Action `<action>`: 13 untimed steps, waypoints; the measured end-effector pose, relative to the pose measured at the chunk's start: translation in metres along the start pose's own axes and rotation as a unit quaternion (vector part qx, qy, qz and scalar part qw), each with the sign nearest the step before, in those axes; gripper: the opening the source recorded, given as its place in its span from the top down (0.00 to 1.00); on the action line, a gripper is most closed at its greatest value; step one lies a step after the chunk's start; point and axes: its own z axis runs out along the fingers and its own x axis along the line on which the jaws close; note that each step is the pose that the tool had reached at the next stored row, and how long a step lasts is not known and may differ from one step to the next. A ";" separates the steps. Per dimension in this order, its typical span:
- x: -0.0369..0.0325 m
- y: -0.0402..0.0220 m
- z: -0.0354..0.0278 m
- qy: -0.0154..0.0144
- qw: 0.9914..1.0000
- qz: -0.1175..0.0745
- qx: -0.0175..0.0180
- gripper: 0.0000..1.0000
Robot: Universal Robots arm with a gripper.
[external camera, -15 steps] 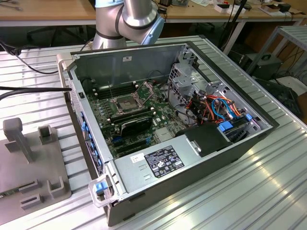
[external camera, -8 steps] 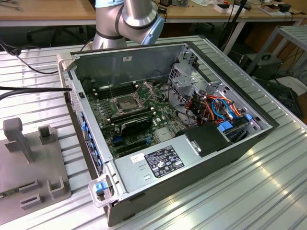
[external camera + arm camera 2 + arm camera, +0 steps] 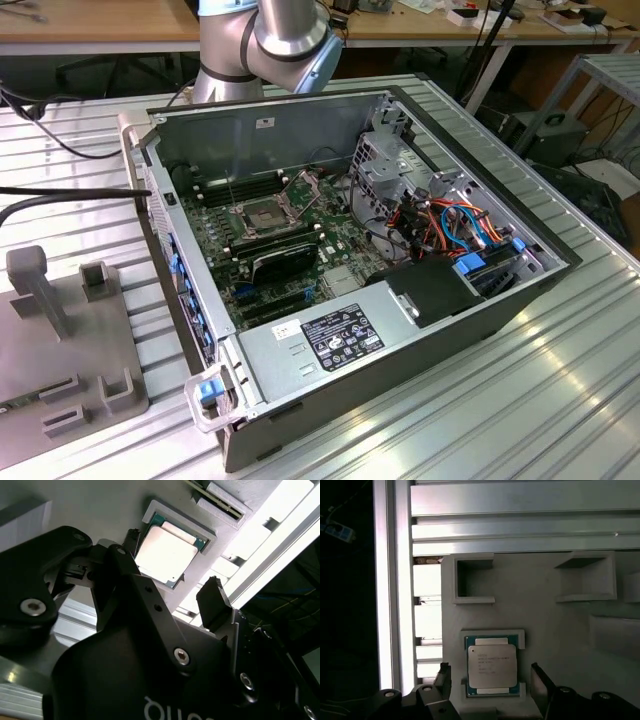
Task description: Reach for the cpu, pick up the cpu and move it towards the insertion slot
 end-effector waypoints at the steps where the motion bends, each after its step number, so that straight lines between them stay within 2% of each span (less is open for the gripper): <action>1: 0.0000 0.0010 0.0009 0.000 1.000 0.000 0.000 0.26; 8: 0.0003 0.0061 0.0072 0.000 1.000 0.000 0.000 0.26; 13: 0.0004 0.0078 0.0165 0.000 1.000 0.000 0.000 0.26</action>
